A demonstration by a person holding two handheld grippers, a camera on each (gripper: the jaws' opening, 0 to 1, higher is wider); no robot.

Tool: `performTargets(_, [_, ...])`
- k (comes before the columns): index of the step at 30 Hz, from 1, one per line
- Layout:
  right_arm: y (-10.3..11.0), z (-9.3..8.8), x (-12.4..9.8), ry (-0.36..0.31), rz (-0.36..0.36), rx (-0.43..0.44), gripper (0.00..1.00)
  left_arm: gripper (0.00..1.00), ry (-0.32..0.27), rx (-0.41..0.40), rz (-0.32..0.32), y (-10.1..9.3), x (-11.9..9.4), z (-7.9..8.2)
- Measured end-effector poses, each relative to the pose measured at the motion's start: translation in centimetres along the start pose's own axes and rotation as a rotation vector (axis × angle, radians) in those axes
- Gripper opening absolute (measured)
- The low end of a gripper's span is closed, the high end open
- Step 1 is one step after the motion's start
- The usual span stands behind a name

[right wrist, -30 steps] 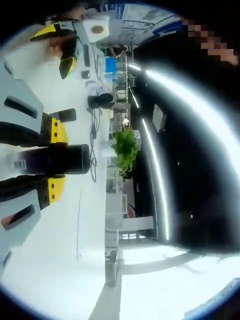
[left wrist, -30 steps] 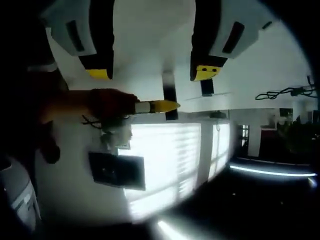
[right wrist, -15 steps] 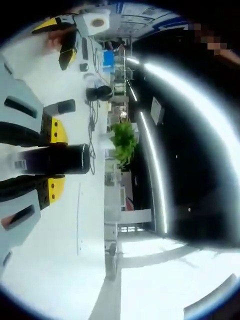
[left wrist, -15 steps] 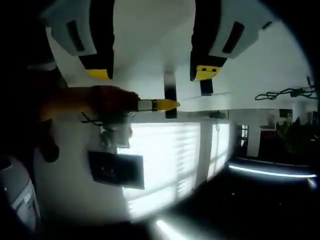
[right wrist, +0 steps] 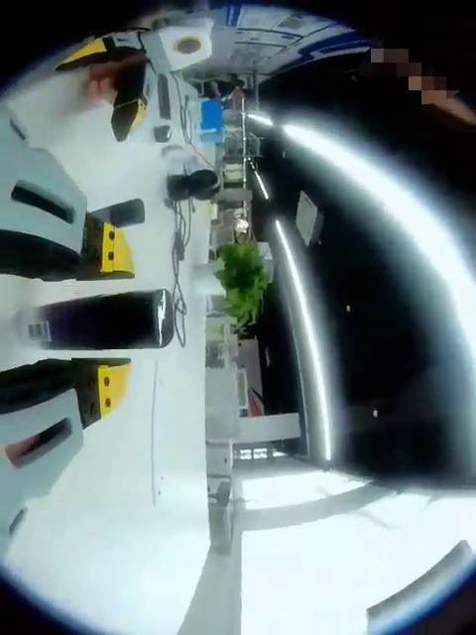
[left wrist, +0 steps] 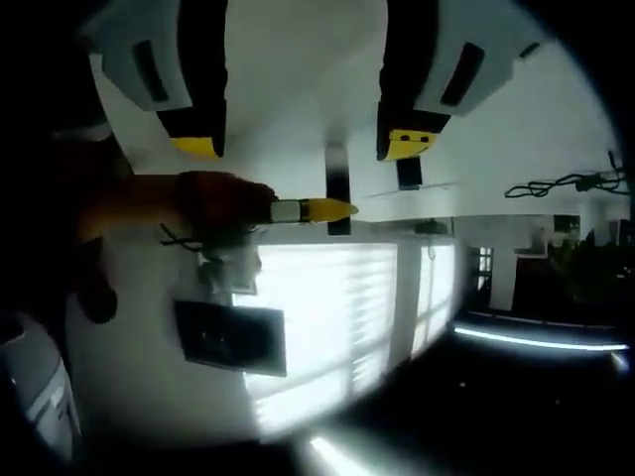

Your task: Pick up cosmetic bottle twist off cap place on table pick up cap screw tight cap place on table

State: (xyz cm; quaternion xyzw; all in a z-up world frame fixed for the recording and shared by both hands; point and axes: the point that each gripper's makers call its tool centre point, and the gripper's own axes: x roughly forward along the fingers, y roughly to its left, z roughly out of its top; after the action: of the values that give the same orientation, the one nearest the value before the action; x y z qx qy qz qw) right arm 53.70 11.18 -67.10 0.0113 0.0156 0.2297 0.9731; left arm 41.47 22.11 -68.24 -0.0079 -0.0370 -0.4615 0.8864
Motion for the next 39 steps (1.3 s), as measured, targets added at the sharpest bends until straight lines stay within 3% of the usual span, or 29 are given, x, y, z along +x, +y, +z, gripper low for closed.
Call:
performTargets(13, [0.0, 0.6, -2.6, -0.014, 0.005, 0.013, 0.32, 0.52, -0.009, -0.003, 0.009, 0.1, -0.2, 0.2])
performTargets(16, [0.5, 0.8, -3.6, -0.028, 0.034, 0.036, 0.34, 0.52, -0.043, -0.047, 0.027, 0.6, -0.6, 1.0])
performTargets(18, [1.2, 1.7, -4.6, -0.075, 0.066, 0.090, 0.35, 0.52, -0.052, -0.078, 0.059, 1.4, -1.0, 1.2])
performTargets(28, [3.0, 1.8, -8.8, -0.074, 0.126, 0.048, 0.46, 0.52, -0.026, -0.062, 0.098, 1.5, -3.0, 0.9])
performTargets(37, [4.6, 1.3, -11.9, -0.079, 0.202, -0.002, 0.55, 0.53, -0.003, -0.104, 0.182, 2.5, -5.9, 1.4])
performTargets(39, [4.7, 1.4, -12.5, -0.093, 0.220, -0.025, 0.55, 0.54, 0.004, -0.061, 0.193, 2.5, -6.6, 1.5])
